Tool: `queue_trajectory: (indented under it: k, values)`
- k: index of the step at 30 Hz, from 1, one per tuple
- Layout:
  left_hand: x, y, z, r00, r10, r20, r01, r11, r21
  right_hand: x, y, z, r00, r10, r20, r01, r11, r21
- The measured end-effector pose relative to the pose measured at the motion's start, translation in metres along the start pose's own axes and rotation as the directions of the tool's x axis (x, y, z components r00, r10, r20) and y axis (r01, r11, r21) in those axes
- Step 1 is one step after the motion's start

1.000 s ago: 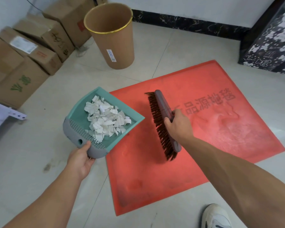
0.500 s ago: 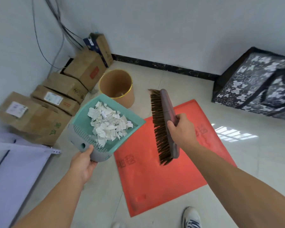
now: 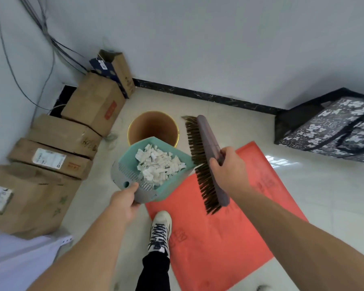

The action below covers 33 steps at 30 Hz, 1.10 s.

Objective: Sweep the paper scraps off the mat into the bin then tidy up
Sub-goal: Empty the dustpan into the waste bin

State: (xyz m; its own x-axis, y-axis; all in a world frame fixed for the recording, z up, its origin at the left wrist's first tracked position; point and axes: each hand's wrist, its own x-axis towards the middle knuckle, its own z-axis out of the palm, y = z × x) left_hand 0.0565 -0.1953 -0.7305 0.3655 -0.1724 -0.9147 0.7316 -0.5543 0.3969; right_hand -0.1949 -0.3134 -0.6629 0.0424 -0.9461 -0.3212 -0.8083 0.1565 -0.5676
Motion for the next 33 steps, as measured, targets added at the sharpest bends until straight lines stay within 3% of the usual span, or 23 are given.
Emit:
queue_trajectory:
  k: [8,16,25,33]
  values:
    - [0.043,0.082,0.035,0.985,-0.170,-0.008,0.170,0.981,0.093,0.047,-0.062,0.016,0.991,0.134,-0.025,-0.135,0.991,-0.014]
    - [0.052,0.111,0.051,0.957,-0.291,-0.013,0.289,0.942,0.169,0.076,-0.113,0.034,0.986,0.156,-0.058,-0.157,0.987,-0.026]
    - [0.059,0.134,0.071,0.940,-0.339,-0.024,0.340,0.939,0.057,0.098,-0.138,0.043,0.989,0.145,-0.039,-0.147,0.988,-0.053]
    - [0.067,0.150,0.089,0.922,-0.386,-0.029,0.387,0.920,0.056,0.116,-0.155,0.059,0.993,0.114,0.006,-0.113,0.989,-0.093]
